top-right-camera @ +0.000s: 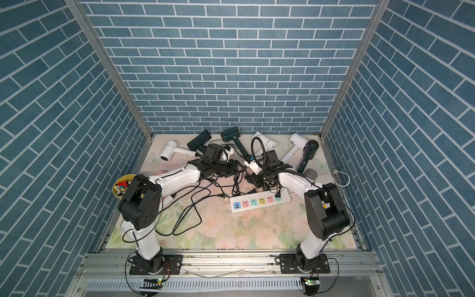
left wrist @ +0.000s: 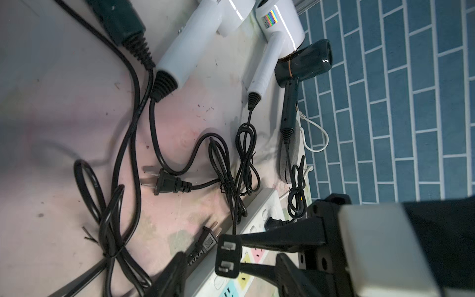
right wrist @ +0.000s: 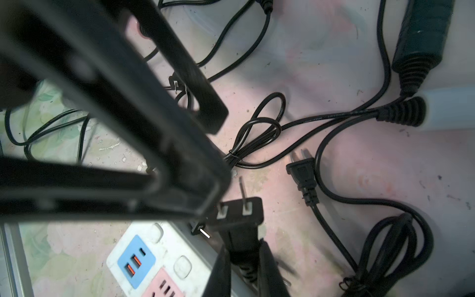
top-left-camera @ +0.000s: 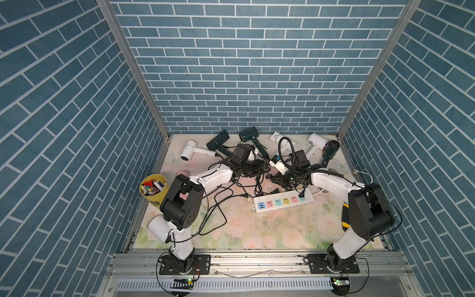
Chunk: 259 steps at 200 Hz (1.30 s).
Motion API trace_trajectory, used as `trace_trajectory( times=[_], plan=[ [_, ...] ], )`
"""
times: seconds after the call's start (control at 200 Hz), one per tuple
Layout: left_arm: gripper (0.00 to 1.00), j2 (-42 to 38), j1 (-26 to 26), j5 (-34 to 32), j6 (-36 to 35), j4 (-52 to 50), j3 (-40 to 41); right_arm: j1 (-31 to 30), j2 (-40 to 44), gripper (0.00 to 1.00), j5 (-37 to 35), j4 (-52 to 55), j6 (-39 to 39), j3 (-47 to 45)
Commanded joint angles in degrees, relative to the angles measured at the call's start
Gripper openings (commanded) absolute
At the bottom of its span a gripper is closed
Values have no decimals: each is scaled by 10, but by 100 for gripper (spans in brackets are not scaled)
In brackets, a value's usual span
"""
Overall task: Charge the blow dryers
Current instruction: Pick up the plug from the center of the board.
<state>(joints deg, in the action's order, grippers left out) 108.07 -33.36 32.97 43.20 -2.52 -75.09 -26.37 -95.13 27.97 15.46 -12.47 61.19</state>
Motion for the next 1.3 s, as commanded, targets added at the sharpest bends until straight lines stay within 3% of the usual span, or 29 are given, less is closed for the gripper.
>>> trace_trajectory(
  times=[0.0, 0.345, 0.58, 0.74, 0.955, 1.05, 1.19, 1.215, 1.255, 1.275, 1.29],
  plan=[
    [56, 16, 3, 34, 16, 0, -16, -3, 18, 0, 30, -22, -26, -9],
    [50, 49, -1, 71, 47, 54, -2, -2, 15, 0, 44, -34, -21, -12],
    [19, 57, -3, 82, 64, 81, -4, -2, 17, 0, 45, -42, -17, -20],
    [9, 47, -10, 81, 91, 112, 9, 6, 30, 0, 42, -49, 11, -26],
    [9, 28, -18, 61, 159, 185, 51, 27, 78, 37, 15, -45, 98, -43],
    [9, 35, -19, 61, 196, 229, 65, 37, 115, 46, 14, -51, 135, -66],
    [10, 58, -19, 58, 313, 340, 90, 60, 163, 54, 37, -67, 184, -104],
    [10, 64, -19, 57, 334, 363, 94, 62, 172, 80, 33, -77, 201, -113],
    [10, 72, -19, 56, 369, 400, 99, 66, 184, 85, 26, -85, 226, -122],
    [10, 77, -19, 55, 385, 417, 102, 68, 189, 96, 27, -91, 235, -128],
    [10, 80, -19, 55, 397, 434, 103, 69, 193, 98, 28, -95, 242, -133]
  ],
)
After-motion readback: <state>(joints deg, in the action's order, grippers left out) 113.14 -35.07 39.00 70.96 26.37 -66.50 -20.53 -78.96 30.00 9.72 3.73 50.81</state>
